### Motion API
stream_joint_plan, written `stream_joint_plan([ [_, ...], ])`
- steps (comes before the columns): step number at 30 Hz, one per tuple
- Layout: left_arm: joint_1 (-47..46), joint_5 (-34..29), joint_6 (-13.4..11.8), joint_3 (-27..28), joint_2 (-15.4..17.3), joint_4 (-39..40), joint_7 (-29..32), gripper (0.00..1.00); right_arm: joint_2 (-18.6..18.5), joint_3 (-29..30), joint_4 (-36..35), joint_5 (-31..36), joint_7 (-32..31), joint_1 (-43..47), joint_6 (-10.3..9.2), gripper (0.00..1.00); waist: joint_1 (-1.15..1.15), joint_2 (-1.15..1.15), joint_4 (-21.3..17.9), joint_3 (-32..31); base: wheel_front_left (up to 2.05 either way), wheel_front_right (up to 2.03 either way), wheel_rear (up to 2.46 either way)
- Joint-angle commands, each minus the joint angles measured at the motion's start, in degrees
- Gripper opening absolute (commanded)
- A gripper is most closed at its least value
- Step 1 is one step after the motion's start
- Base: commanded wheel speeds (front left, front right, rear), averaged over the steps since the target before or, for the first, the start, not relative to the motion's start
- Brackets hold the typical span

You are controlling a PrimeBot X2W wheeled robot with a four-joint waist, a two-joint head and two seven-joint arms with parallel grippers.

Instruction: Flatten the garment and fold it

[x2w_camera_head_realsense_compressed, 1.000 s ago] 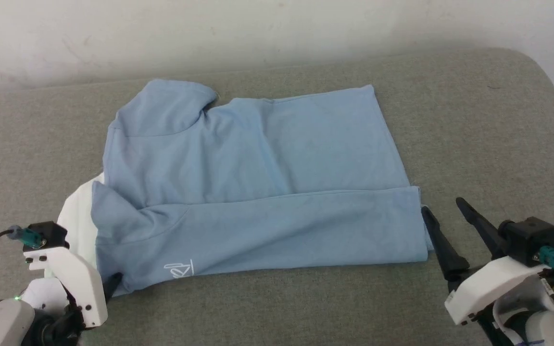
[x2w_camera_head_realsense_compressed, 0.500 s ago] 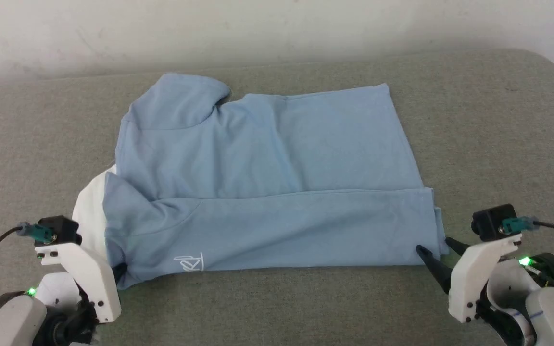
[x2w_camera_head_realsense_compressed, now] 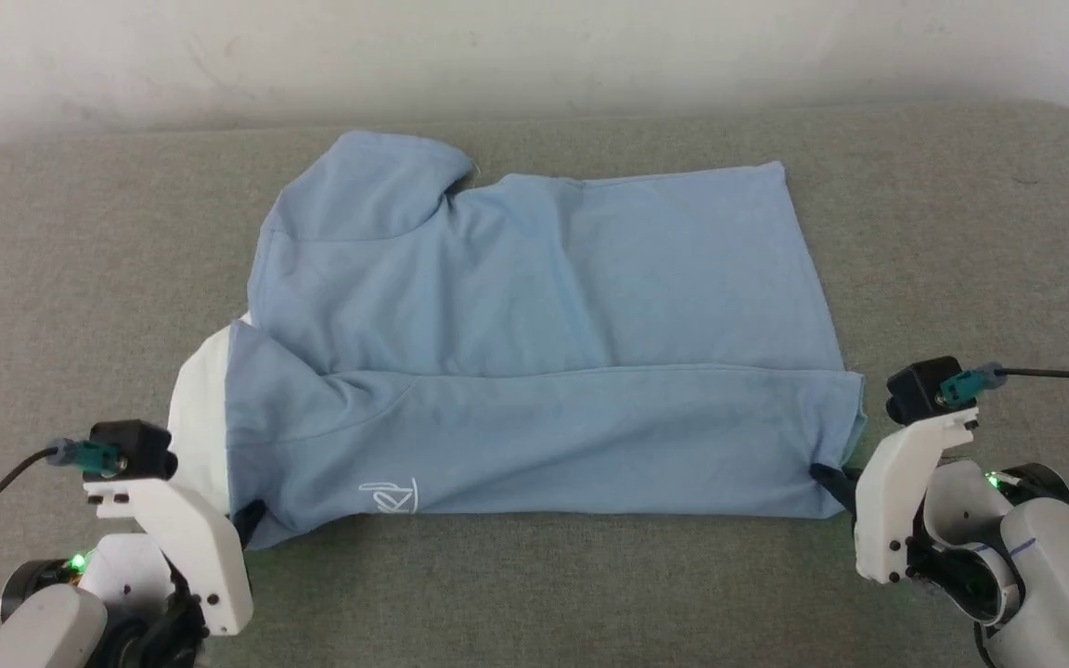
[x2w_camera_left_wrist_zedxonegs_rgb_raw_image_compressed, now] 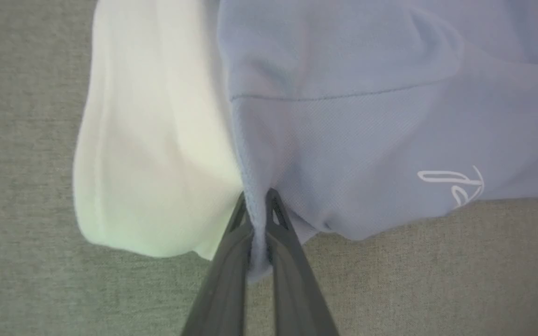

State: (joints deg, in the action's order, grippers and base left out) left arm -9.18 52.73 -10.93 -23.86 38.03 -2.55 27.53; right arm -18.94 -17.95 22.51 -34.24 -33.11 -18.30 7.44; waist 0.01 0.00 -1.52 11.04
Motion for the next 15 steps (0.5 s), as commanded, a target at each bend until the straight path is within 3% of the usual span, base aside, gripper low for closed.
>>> stream_joint_plan([
  [1,1.13,-0.65,-0.59,0.55,0.69,0.80,-0.78,0.00,0.37,-1.33,0.13,-0.24,0.60,1.37,0.05,0.00,-0.01,0.00,-0.41,-1.61,0.00,0.00,0.00],
  [8,4.60,-1.37,-2.75,2.27,3.22,4.92,-2.19,0.00,-2.89,2.36,-7.80,0.81,3.02,5.23,0.05,0.00,-0.01,0.00,-0.58,-6.54,0.00,0.00,0.00],
  [15,12.01,-0.53,-6.05,3.16,5.12,8.97,-1.96,0.00,-3.29,8.90,-17.23,3.55,-0.75,16.60,0.05,0.00,-0.01,0.00,-0.86,-10.77,0.00,0.00,0.00],
])
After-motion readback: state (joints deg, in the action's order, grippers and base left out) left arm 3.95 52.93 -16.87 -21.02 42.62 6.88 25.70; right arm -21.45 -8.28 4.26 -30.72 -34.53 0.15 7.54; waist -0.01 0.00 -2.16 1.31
